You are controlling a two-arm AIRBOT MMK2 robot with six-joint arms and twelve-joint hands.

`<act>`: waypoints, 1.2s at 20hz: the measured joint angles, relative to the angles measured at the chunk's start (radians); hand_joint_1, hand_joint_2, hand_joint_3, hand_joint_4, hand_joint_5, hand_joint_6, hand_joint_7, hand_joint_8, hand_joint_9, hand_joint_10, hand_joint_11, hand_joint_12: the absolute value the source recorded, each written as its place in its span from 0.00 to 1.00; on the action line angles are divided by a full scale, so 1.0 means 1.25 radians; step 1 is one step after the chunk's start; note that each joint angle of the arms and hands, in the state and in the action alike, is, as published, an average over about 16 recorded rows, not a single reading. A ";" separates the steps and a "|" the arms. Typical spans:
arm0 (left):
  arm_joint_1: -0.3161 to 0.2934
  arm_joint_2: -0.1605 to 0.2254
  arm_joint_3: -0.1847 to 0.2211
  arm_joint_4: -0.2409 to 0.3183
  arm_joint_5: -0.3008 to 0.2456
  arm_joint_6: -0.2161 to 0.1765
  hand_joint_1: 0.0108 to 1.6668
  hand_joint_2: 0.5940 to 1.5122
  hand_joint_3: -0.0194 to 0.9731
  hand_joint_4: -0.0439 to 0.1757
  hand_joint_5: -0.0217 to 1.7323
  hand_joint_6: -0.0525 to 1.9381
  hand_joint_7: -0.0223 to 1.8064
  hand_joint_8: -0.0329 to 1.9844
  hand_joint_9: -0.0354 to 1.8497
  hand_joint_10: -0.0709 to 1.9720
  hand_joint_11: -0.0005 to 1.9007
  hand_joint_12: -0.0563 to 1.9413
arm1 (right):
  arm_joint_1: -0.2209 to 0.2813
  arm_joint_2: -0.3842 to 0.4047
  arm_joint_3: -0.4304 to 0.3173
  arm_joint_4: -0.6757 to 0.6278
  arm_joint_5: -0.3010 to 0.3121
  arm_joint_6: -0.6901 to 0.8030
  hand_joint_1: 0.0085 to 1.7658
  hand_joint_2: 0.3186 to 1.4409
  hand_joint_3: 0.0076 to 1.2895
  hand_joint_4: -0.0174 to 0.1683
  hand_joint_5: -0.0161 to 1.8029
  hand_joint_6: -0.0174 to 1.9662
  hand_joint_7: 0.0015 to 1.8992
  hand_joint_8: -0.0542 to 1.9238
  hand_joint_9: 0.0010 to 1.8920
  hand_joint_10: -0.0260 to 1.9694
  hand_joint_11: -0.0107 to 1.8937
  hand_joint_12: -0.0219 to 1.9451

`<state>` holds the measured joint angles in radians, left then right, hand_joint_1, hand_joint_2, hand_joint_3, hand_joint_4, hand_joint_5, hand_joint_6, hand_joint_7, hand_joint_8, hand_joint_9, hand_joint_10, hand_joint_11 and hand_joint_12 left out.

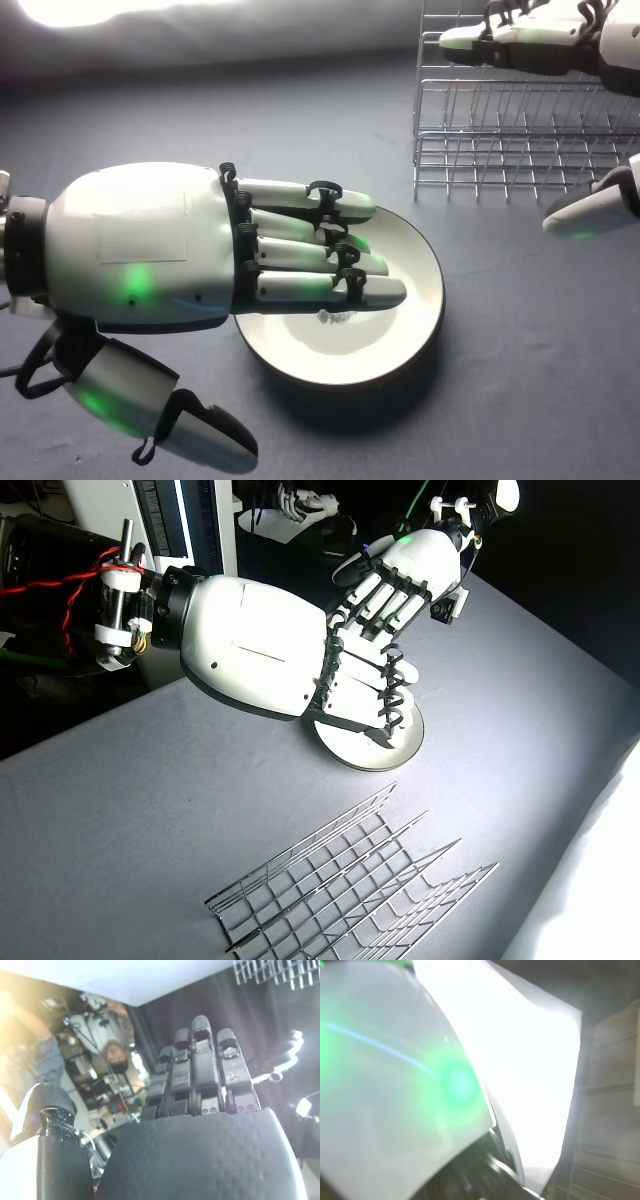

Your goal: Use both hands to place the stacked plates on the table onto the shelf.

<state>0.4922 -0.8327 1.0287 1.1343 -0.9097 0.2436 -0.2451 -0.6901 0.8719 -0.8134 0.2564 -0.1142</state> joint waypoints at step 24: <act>-0.040 0.006 0.079 0.153 -0.074 -0.122 0.01 0.51 0.06 0.19 0.02 0.03 0.02 0.02 0.03 0.04 0.01 0.03 | -0.044 0.003 0.000 0.006 0.021 -0.004 0.01 0.83 0.01 0.08 0.08 0.02 0.05 0.04 0.03 0.02 0.02 0.01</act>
<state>0.4426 -0.8258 1.1277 1.3256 -1.0022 0.0913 -0.3005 -0.6865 0.8723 -0.8060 0.2821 -0.1190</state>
